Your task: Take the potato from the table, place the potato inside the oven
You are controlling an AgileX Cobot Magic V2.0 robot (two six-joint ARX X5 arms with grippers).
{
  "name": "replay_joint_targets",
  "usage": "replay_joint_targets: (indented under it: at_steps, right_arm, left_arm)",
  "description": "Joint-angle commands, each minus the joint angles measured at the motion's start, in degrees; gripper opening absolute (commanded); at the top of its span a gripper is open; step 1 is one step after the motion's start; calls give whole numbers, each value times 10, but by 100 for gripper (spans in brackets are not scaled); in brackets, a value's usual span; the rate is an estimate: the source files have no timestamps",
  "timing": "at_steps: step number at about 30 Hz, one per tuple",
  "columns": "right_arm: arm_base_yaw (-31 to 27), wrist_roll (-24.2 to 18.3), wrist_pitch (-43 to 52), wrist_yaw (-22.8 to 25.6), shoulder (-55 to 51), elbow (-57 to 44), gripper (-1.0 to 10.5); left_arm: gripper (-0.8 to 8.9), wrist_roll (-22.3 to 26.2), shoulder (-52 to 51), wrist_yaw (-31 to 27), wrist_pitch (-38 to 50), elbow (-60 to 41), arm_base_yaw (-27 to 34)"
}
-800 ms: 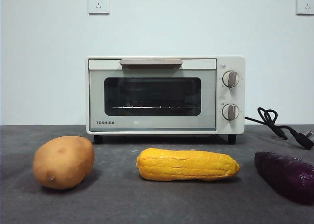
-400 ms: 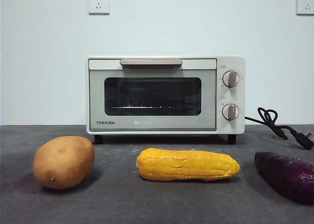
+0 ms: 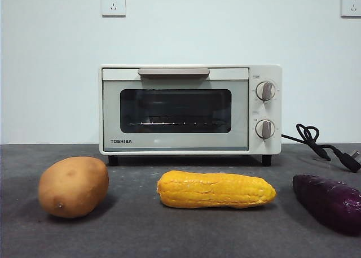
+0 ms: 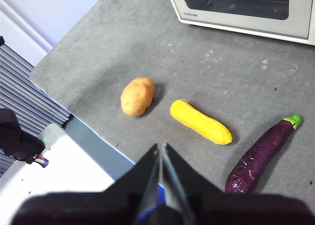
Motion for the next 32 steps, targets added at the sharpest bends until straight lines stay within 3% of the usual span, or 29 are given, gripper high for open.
replay_joint_targets:
  at_steps: [1, 3, 5, 10, 16, 25, 32]
  right_arm:
    - [2, -3, 0, -3, 0, 1, 279]
    - [2, 1, 0, -3, 0, 1, 516]
    - [2, 4, 0, -2, 0, 1, 653]
    - [2, 7, 0, -3, 0, 1, 662]
    - [2, 7, 0, -3, 5, 1, 662]
    - [2, 9, 0, -2, 19, 1, 662]
    - [2, 9, 0, -2, 35, 1, 662]
  left_arm:
    - [-7, 12, -1, 1, 0, 1, -1]
    - [-7, 12, -1, 1, 0, 1, -1]
    - [-7, 12, -1, 1, 0, 1, -1]
    - [-7, 13, 0, 1, 10, 1, -1]
    - [-7, 10, 40, 3, 80, 1, -1]
    - [-7, 10, 224, 30, 250, 19, -10]
    - [-7, 16, 410, 26, 328, 117, -36]
